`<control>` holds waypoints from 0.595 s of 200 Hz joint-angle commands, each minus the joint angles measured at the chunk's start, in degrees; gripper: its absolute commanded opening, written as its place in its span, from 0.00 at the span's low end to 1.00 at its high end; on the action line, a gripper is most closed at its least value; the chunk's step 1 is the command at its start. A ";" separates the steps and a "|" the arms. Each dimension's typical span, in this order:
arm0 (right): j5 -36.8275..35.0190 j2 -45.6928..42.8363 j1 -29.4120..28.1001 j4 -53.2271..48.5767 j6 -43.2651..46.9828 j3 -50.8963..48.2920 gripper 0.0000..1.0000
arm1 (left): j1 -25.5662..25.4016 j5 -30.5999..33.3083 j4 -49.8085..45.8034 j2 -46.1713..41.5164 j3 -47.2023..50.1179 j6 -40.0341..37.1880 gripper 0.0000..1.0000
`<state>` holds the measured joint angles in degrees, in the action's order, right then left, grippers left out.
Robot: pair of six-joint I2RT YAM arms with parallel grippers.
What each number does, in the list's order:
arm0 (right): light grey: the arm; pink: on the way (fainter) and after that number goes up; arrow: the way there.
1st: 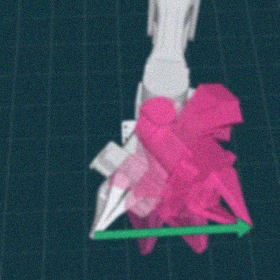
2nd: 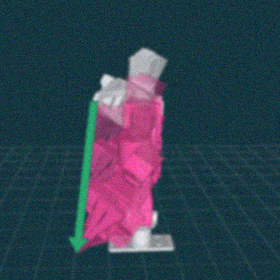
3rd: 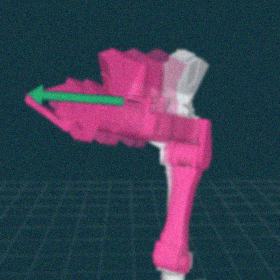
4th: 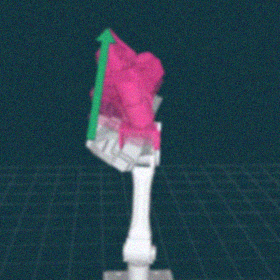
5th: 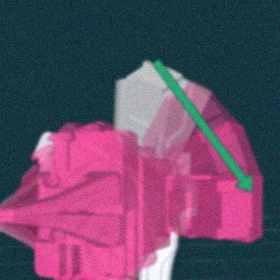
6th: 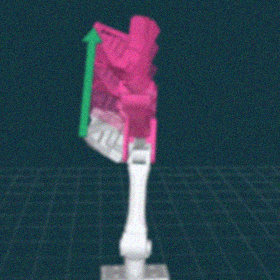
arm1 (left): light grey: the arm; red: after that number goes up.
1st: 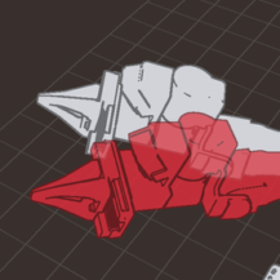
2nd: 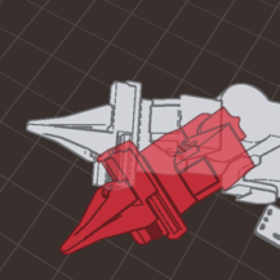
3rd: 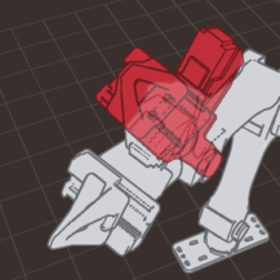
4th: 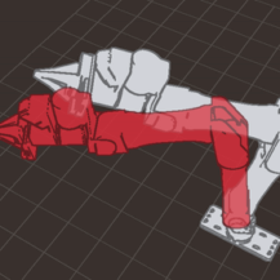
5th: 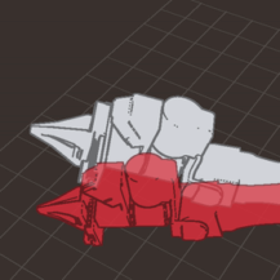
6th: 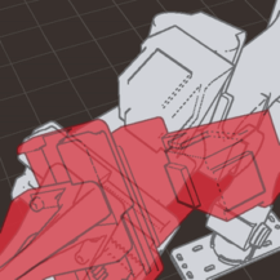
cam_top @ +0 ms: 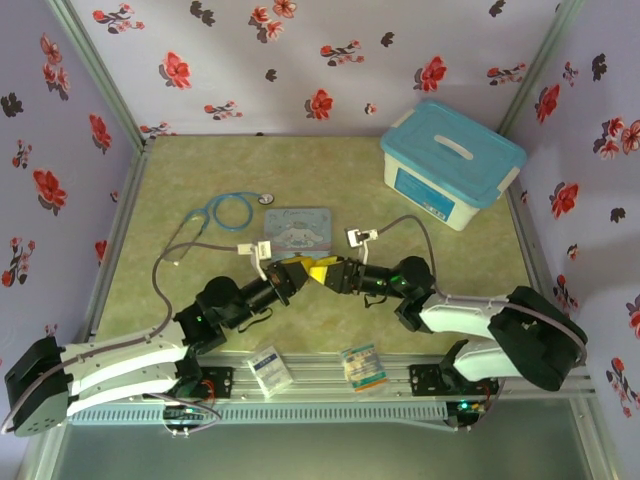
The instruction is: Unlock the padlock with the key
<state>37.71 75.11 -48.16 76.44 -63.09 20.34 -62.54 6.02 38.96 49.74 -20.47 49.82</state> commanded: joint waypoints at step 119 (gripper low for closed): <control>1.59 0.48 -1.67 2.92 0.53 1.42 0.25 | 0.44 4.17 4.32 -2.74 4.48 1.51 0.00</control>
<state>38.20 75.81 -49.30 75.66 -63.46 20.67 -62.46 7.55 43.57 47.16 -16.73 51.46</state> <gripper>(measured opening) 0.269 0.054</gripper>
